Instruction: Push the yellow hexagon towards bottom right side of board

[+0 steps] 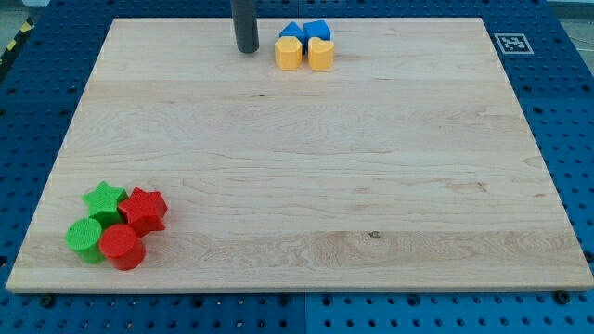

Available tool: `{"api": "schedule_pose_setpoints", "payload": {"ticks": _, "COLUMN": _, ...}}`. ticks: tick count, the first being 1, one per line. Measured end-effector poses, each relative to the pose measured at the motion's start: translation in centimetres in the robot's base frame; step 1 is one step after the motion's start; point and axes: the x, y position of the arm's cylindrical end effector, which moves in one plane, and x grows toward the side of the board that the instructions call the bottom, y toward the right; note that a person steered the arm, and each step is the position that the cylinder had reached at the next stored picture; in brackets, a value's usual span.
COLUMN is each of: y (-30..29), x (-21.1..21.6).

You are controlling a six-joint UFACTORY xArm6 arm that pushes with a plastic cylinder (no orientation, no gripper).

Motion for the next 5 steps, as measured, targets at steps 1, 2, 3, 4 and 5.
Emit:
{"api": "schedule_pose_setpoints", "payload": {"ticks": 1, "y": 3.5, "x": 0.0}}
{"api": "schedule_pose_setpoints", "payload": {"ticks": 2, "y": 5.7, "x": 1.0}}
{"api": "schedule_pose_setpoints", "payload": {"ticks": 3, "y": 7.6, "x": 2.9}}
{"api": "schedule_pose_setpoints", "payload": {"ticks": 4, "y": 8.0, "x": 5.7}}
{"api": "schedule_pose_setpoints", "payload": {"ticks": 5, "y": 8.0, "x": 8.3}}
